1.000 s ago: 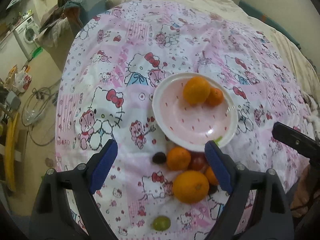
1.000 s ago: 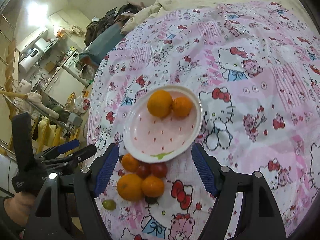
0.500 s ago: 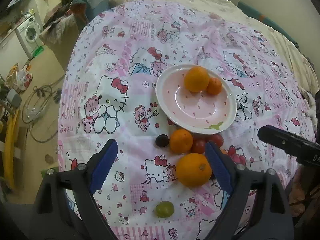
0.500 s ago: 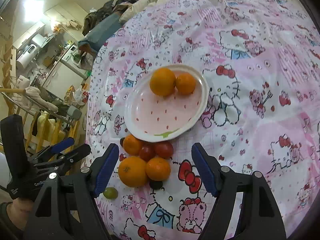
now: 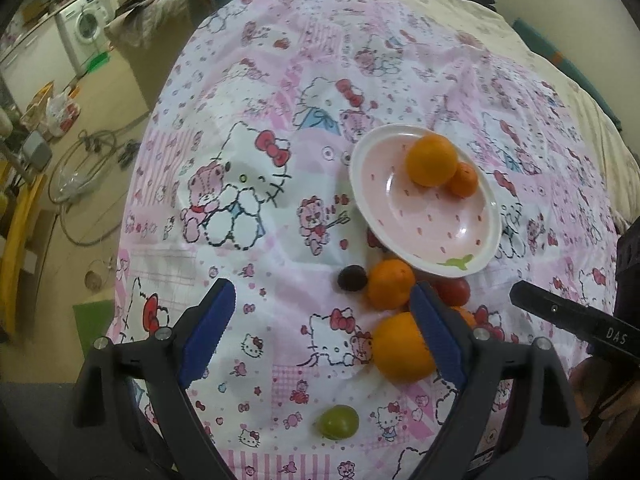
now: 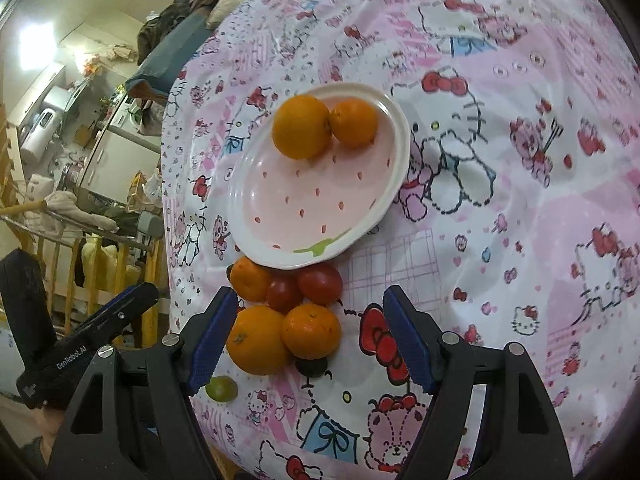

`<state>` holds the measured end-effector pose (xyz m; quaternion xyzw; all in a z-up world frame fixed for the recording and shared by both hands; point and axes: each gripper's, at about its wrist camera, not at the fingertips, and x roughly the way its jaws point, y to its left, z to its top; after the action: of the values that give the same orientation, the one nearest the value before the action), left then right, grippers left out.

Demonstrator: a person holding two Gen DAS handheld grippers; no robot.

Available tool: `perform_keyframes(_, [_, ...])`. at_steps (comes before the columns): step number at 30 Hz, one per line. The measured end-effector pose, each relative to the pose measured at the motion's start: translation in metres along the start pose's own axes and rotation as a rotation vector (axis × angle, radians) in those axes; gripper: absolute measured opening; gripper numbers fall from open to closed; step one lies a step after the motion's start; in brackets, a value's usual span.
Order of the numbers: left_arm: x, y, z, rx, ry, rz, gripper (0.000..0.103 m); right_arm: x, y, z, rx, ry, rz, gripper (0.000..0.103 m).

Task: Organize fruits
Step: 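Pull both open tools back from the plate toward the fruit pile, then grasp another tangerine with the right tool while the left tool grasps a dark grape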

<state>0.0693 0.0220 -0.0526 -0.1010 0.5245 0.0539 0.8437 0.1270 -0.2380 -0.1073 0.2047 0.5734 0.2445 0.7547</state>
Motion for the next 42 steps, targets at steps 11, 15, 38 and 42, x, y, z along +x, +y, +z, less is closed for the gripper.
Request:
perform_keyframes(11, [0.004, 0.006, 0.001, -0.031, 0.039, -0.028, 0.087, 0.057, -0.006, -0.006, 0.066, 0.198, 0.019, 0.061])
perform_keyframes(15, [0.004, 0.003, 0.000, -0.026, 0.044, -0.033, 0.087, 0.062, 0.002, -0.010, 0.010, 0.221, 0.009, 0.048])
perform_keyframes(38, [0.018, 0.003, -0.001, -0.003, 0.090, 0.011, 0.087, 0.011, 0.006, 0.001, 0.003, 0.069, 0.068, 0.043])
perform_keyframes(42, [0.026, -0.003, 0.004, 0.074, 0.148, 0.015, 0.087, -0.009, 0.004, 0.009, 0.011, -0.001, 0.105, 0.043])
